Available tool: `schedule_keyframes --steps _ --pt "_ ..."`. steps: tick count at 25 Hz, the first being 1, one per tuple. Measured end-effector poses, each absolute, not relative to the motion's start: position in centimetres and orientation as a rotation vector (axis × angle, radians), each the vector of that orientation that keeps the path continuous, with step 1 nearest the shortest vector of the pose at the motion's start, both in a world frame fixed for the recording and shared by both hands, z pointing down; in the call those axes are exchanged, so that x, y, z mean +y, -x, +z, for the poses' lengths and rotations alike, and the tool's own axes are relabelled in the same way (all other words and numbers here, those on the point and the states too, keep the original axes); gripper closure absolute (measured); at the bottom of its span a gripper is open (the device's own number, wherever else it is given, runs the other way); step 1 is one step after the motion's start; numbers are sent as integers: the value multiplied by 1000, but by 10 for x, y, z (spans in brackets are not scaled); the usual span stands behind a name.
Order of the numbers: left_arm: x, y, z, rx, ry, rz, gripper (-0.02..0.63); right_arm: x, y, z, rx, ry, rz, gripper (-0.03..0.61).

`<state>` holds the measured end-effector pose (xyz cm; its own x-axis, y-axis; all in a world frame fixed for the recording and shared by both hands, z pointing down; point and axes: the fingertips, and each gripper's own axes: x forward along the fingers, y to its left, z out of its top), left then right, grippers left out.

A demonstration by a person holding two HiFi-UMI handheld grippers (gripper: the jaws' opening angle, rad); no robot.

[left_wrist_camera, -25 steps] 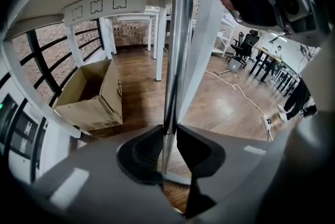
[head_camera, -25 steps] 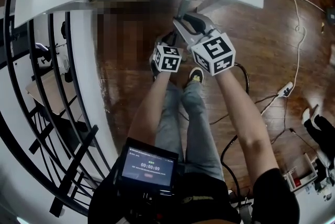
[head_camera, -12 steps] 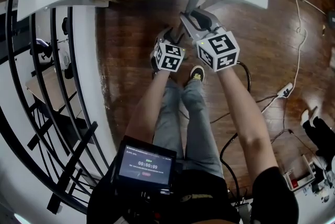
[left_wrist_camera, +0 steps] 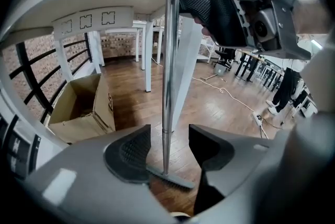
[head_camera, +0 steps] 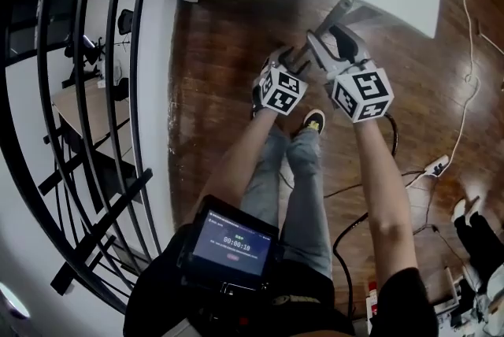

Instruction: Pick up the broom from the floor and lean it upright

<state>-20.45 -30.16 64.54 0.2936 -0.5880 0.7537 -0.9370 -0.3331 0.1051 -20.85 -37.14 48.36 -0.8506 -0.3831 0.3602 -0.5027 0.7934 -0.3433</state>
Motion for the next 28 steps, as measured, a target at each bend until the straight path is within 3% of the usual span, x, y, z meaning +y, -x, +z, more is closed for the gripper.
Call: schedule_keyframes --steps 17,24,28 --pt "-279 233 596 -1424 -2059 732 371 -357 195 463 -2750 -769 596 349" --pt "-261 198 418 -1421 -2350 460 399 -315 161 366 -2837 -690 474 363" --pt "-256 173 284 -1480 -2506 292 473 -301 133 263 -2953 -732 330 396"
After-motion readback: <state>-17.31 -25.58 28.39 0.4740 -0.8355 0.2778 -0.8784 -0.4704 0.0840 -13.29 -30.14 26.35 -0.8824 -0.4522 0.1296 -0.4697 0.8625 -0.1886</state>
